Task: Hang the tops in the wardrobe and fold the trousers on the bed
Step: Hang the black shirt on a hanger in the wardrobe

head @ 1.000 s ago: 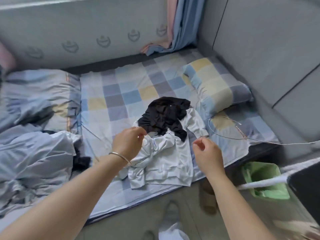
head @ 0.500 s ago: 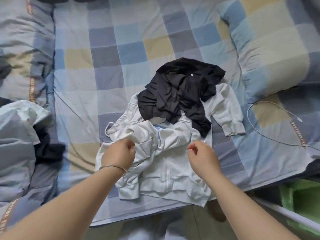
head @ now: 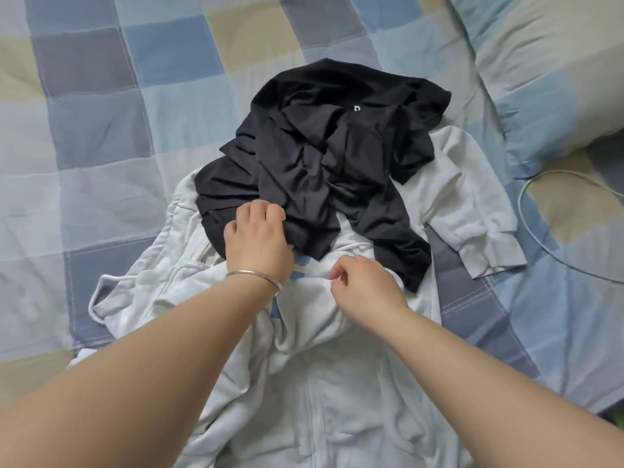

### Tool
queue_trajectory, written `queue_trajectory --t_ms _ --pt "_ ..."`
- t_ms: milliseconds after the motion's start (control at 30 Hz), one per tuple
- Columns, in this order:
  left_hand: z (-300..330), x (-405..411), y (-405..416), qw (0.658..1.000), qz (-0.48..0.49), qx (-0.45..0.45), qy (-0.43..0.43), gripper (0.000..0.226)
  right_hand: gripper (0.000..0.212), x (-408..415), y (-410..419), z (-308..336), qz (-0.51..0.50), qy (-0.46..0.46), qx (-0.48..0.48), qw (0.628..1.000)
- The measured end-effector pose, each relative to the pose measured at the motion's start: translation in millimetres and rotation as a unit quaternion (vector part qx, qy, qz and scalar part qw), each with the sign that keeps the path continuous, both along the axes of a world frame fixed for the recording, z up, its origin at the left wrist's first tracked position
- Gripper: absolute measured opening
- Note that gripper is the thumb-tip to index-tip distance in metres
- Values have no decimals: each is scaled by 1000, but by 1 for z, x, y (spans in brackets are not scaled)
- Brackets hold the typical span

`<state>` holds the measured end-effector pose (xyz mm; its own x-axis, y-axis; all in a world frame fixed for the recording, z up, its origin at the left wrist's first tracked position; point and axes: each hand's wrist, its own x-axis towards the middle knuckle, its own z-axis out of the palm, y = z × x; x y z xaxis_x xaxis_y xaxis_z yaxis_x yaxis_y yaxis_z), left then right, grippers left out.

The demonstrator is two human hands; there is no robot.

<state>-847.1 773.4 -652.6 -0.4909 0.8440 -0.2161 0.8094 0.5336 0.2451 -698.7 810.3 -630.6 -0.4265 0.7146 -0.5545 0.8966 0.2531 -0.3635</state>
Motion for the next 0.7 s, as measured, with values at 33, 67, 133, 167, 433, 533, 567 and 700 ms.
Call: queue_trajectory --t_ms 33,67,133,167,433,533,567,700 --pt "-5 -3 4 1000 -10 -6 16 52 20 -1 3 -3 1 -5 6 1000" --pt "-9 -7 7 999 -21 -7 30 55 21 -1 6 -6 -1 -8 11 1000" --pt "-10 -19 12 997 -43 18 57 39 22 -4 9 -9 -8 -6 9 1000" --pt "-8 -26 13 996 -52 22 62 29 22 -6 9 -10 -11 -3 4 1000" --pt "46 -15 4 980 -83 -12 -178 20 67 -25 6 15 -59 109 100 987" --pt "69 -3 -6 944 -63 -30 -324 21 34 -31 4 27 -10 50 114 992" --pt "77 -4 -11 937 -57 -46 -341 24 24 -29 3 32 -1 34 119 992" --pt "115 -24 -34 935 -58 -121 -328 22 26 -11 -2 67 -43 79 39 995"
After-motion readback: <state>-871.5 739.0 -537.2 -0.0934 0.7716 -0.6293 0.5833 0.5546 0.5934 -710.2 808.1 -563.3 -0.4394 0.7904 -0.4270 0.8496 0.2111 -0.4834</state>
